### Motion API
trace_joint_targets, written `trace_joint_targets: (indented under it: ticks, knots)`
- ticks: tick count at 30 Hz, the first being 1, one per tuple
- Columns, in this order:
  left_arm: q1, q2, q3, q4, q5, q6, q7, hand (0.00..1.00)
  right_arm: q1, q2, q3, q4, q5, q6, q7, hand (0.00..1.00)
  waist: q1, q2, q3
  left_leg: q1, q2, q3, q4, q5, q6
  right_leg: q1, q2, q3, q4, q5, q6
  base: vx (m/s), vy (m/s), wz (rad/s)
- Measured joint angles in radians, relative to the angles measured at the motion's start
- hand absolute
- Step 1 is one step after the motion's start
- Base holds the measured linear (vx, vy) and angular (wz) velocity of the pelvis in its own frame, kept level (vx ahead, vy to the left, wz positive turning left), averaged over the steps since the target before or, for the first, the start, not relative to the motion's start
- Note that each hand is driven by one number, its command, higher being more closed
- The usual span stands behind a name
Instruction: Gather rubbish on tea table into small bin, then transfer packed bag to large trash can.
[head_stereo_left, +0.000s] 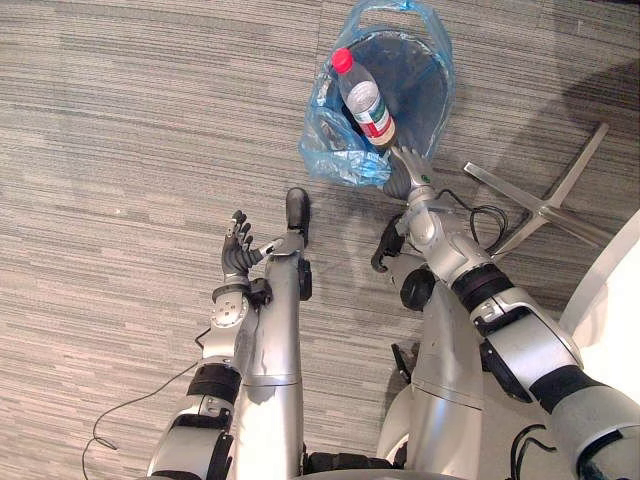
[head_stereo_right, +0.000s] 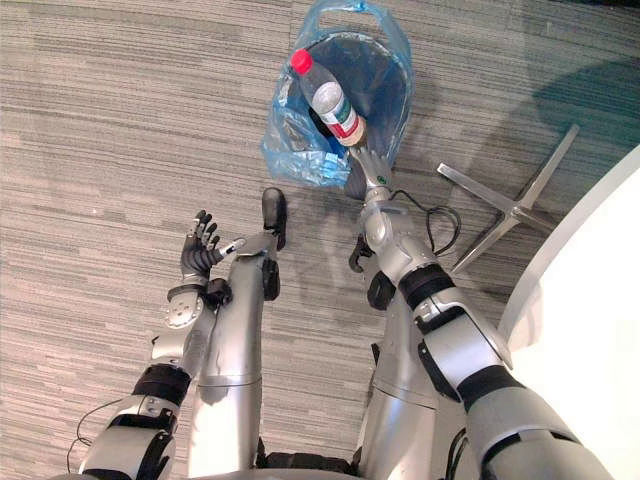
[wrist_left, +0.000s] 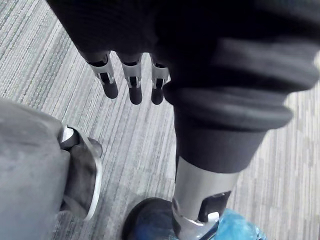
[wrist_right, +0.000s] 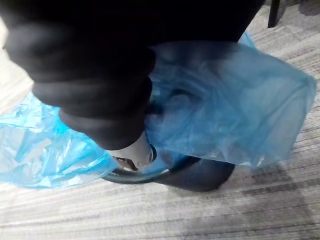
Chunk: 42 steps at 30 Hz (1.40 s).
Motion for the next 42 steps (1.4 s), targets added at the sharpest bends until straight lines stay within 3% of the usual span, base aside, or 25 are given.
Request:
trace_joint_targets:
  ticks: [10, 15, 19, 24, 28, 32, 36, 42]
  knots:
    - [0.009, -0.037, 0.001, -0.008, 0.020, 0.029, -0.001, 0.00, 0.140, 0.031, -0.057, -0.272, 0.069, -0.002, -0.020, 1.00, -0.008, -0.001, -0.001, 0.097, 0.018, 0.009, -0.019, 0.000, 0.000, 0.102, 0.014, -0.007, -0.037, 0.007, -0.012, -0.01, 0.005, -0.02]
    - [0.061, -0.042, -0.010, -0.008, 0.046, 0.048, -0.001, 0.00, 0.275, 0.053, -0.050, -0.413, 0.076, -0.004, -0.018, 1.00, -0.025, -0.009, -0.005, 0.254, 0.022, 0.026, -0.088, 0.006, 0.002, 0.256, 0.021, -0.010, -0.110, 0.018, -0.026, 0.01, 0.004, -0.01]
    - [0.115, -0.019, -0.024, -0.001, 0.062, 0.053, -0.002, 0.00, 0.391, 0.079, -0.030, -0.485, 0.086, -0.025, -0.014, 1.00, -0.027, -0.061, -0.036, 0.403, 0.036, 0.065, -0.165, 0.004, 0.006, 0.403, 0.025, -0.018, -0.182, 0.020, -0.025, 0.05, 0.010, 0.03]
    - [0.159, -0.014, -0.055, 0.044, 0.080, 0.061, -0.003, 0.00, 0.481, 0.093, -0.006, -0.564, 0.106, -0.043, 0.010, 1.00, -0.027, -0.087, -0.053, 0.576, 0.032, 0.084, -0.243, 0.012, 0.007, 0.584, 0.028, -0.027, -0.272, 0.030, -0.008, 0.08, 0.015, 0.06]
    - [0.219, -0.013, -0.060, 0.102, 0.111, 0.070, -0.005, 0.00, 0.579, 0.125, -0.006, -0.582, 0.119, -0.061, 0.040, 1.00, -0.024, -0.102, -0.126, 0.718, 0.027, 0.109, -0.334, 0.019, 0.012, 0.718, 0.039, -0.018, -0.371, 0.045, 0.015, 0.10, 0.009, -0.06]
    - [0.312, 0.013, -0.093, 0.194, 0.140, 0.072, -0.027, 0.00, 0.687, 0.118, -0.007, -0.573, 0.162, -0.081, 0.102, 1.00, -0.033, -0.103, -0.253, 0.897, 0.017, 0.135, -0.531, 0.071, 0.010, 0.864, 0.069, 0.000, -0.554, 0.104, 0.030, 0.15, 0.000, -0.17]
    - [0.360, 0.028, -0.096, 0.214, 0.157, 0.075, -0.048, 0.00, 0.710, 0.096, -0.025, -0.571, 0.227, -0.095, 0.167, 1.00, -0.058, -0.103, -0.287, 1.019, 0.016, 0.150, -0.651, 0.116, 0.007, 0.981, 0.094, -0.001, -0.675, 0.148, 0.037, 0.15, 0.015, -0.10]
    - [0.433, 0.026, -0.096, 0.173, 0.165, 0.079, -0.073, 0.00, 0.782, 0.080, -0.058, -0.571, 0.279, -0.115, 0.229, 1.00, -0.065, -0.071, -0.382, 1.178, 0.013, 0.174, -0.778, 0.142, -0.007, 1.132, 0.116, 0.011, -0.815, 0.188, 0.054, 0.09, 0.018, -0.10]
